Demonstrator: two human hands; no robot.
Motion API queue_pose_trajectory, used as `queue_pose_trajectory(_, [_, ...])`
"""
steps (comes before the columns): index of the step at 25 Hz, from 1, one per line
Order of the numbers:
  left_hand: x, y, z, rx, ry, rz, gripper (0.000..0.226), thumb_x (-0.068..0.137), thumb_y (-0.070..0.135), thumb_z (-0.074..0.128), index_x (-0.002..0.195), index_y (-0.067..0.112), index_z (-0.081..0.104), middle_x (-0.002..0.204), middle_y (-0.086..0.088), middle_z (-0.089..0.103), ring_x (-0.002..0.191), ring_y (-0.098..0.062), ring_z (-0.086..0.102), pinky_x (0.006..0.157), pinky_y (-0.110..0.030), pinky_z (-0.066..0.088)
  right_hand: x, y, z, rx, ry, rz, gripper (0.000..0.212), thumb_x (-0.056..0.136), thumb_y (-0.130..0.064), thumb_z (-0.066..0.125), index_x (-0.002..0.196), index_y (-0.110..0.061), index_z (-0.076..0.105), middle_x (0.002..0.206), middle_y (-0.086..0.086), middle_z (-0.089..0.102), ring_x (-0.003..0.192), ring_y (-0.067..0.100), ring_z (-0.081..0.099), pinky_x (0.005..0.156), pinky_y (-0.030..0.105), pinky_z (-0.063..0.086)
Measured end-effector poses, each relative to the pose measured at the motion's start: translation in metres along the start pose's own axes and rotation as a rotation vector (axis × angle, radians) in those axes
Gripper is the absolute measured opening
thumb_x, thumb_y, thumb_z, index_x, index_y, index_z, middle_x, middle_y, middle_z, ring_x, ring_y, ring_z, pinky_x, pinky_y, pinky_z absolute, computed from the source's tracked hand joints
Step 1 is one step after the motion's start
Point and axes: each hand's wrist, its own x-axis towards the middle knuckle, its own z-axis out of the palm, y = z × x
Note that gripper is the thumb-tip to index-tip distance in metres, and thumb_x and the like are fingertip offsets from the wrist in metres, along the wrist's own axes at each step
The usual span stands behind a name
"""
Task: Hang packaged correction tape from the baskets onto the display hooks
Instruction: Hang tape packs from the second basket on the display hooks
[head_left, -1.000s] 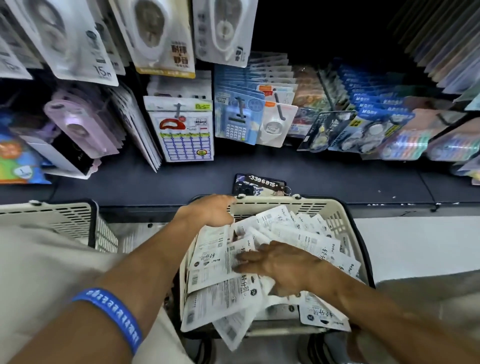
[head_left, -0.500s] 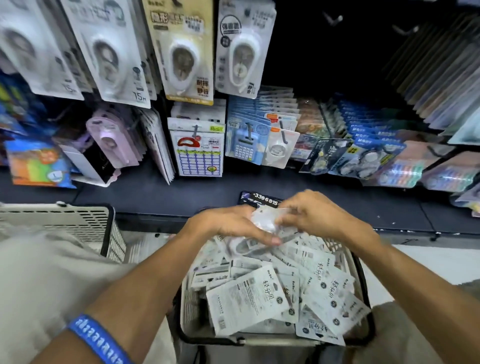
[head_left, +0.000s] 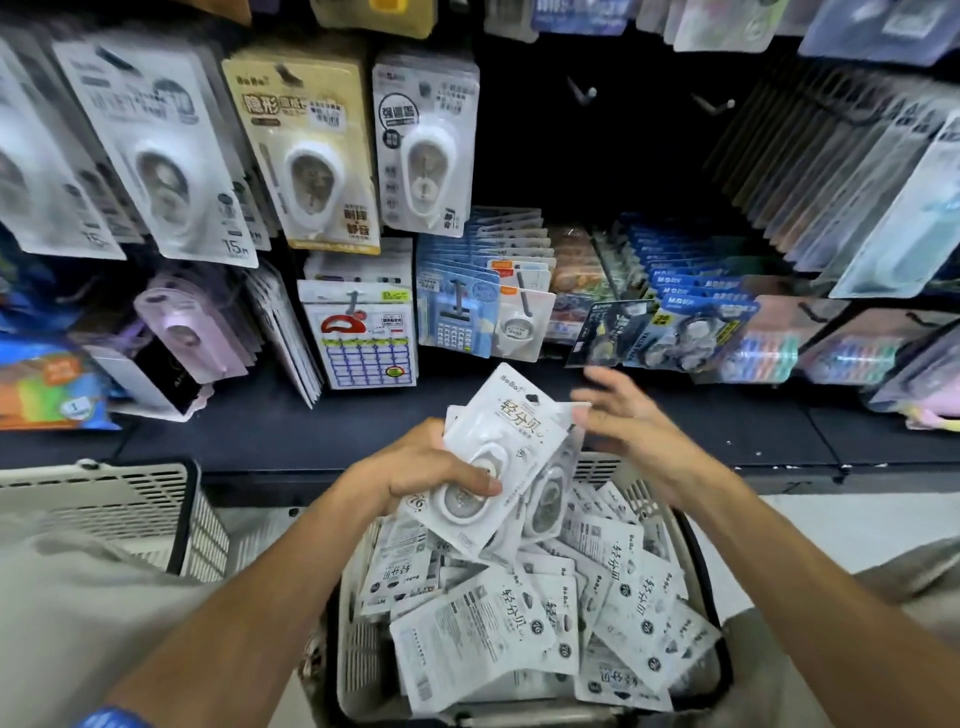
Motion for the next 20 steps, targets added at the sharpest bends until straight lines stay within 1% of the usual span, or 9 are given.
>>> queue_pose_trajectory(2, [0.002, -0.005, -0.002, -0.074, 0.011, -0.028, 0.040, 0.057, 0.009, 0.088, 0.096, 0.013, 0.078, 0.102, -0.012, 0.079, 0.097, -0.031, 0.076, 0.091, -0.045, 0.060, -0.002, 0.033, 0.011, 0.038, -0.112, 0.202, 0.076, 0.071, -0.027, 0.087, 0.137, -0.028, 0.050, 0.127, 0.003, 0.069, 0.115, 0.021, 0.065, 0.097, 0.040, 0.049])
queue_pose_trajectory(3, [0.003, -0.006, -0.003, -0.126, 0.004, -0.033, 0.036, 0.058, 0.008, 0.088, 0.093, 0.016, 0.080, 0.101, -0.012, 0.079, 0.095, -0.030, 0.077, 0.086, -0.044, 0.062, -0.004, 0.048, 0.019, 0.073, -0.167, 0.253, 0.070, 0.074, -0.021, 0.085, 0.136, -0.026, 0.053, 0.126, 0.006, 0.070, 0.116, 0.025, 0.065, 0.100, 0.045, 0.049])
queue_pose_trajectory(5, [0.005, -0.005, -0.005, -0.264, 0.015, -0.022, 0.040, 0.058, 0.006, 0.090, 0.095, 0.015, 0.080, 0.100, -0.013, 0.079, 0.089, -0.029, 0.078, 0.071, -0.038, 0.063, -0.003, 0.060, 0.030, 0.141, -0.212, 0.229, 0.055, 0.079, -0.011, 0.079, 0.130, -0.019, 0.061, 0.124, 0.012, 0.071, 0.112, 0.030, 0.068, 0.094, 0.046, 0.054])
queue_pose_trajectory(8, [0.016, -0.003, -0.011, -0.537, 0.213, -0.022, 0.061, 0.054, 0.013, 0.093, 0.111, 0.008, 0.073, 0.097, -0.014, 0.079, 0.081, -0.028, 0.078, 0.061, -0.038, 0.062, 0.010, 0.047, 0.026, 0.284, -0.048, 0.128, 0.047, 0.082, -0.010, 0.072, 0.127, -0.005, 0.063, 0.118, 0.016, 0.073, 0.098, 0.028, 0.073, 0.078, 0.038, 0.060])
queue_pose_trajectory(11, [0.023, -0.006, -0.016, -0.720, 0.403, -0.029, 0.062, 0.052, 0.015, 0.089, 0.111, 0.009, 0.072, 0.093, -0.012, 0.080, 0.075, -0.026, 0.078, 0.056, -0.040, 0.061, 0.017, 0.026, 0.001, 0.486, 0.179, 0.080, 0.040, 0.084, -0.017, 0.069, 0.122, -0.007, 0.066, 0.114, 0.013, 0.075, 0.094, 0.028, 0.074, 0.082, 0.047, 0.060])
queue_pose_trajectory(13, [0.024, -0.008, -0.012, -0.665, 0.435, -0.047, 0.066, 0.057, 0.011, 0.089, 0.119, 0.008, 0.069, 0.101, -0.012, 0.079, 0.082, -0.027, 0.078, 0.062, -0.043, 0.063, 0.013, 0.018, 0.000, 0.537, 0.142, 0.086, 0.033, 0.081, -0.023, 0.070, 0.113, -0.013, 0.069, 0.108, 0.009, 0.076, 0.090, 0.026, 0.074, 0.075, 0.046, 0.061])
queue_pose_trajectory(15, [0.025, -0.004, -0.003, -0.641, 0.372, -0.049, 0.071, 0.060, 0.011, 0.088, 0.127, 0.008, 0.065, 0.107, -0.013, 0.078, 0.089, -0.029, 0.077, 0.072, -0.047, 0.063, 0.010, 0.021, 0.021, 0.483, 0.019, 0.155, 0.030, 0.080, -0.021, 0.072, 0.109, -0.012, 0.069, 0.105, 0.009, 0.076, 0.087, 0.027, 0.074, 0.071, 0.045, 0.061])
queue_pose_trajectory(17, [0.027, 0.001, 0.008, -0.673, 0.323, -0.028, 0.074, 0.061, 0.027, 0.089, 0.129, 0.013, 0.065, 0.110, -0.010, 0.078, 0.096, -0.030, 0.076, 0.081, -0.050, 0.062, 0.010, 0.027, 0.050, 0.461, -0.009, 0.184, 0.040, 0.080, -0.021, 0.074, 0.117, -0.007, 0.066, 0.112, 0.014, 0.074, 0.094, 0.030, 0.072, 0.078, 0.044, 0.059])
queue_pose_trajectory(20, [0.024, 0.009, 0.029, -0.583, 0.362, 0.005, 0.087, 0.054, 0.061, 0.092, 0.129, 0.027, 0.061, 0.115, 0.000, 0.077, 0.103, -0.023, 0.075, 0.092, -0.047, 0.059, 0.011, 0.035, 0.080, 0.491, 0.082, 0.071, 0.049, 0.078, -0.028, 0.079, 0.119, -0.010, 0.060, 0.115, 0.012, 0.073, 0.097, 0.026, 0.074, 0.071, 0.036, 0.060])
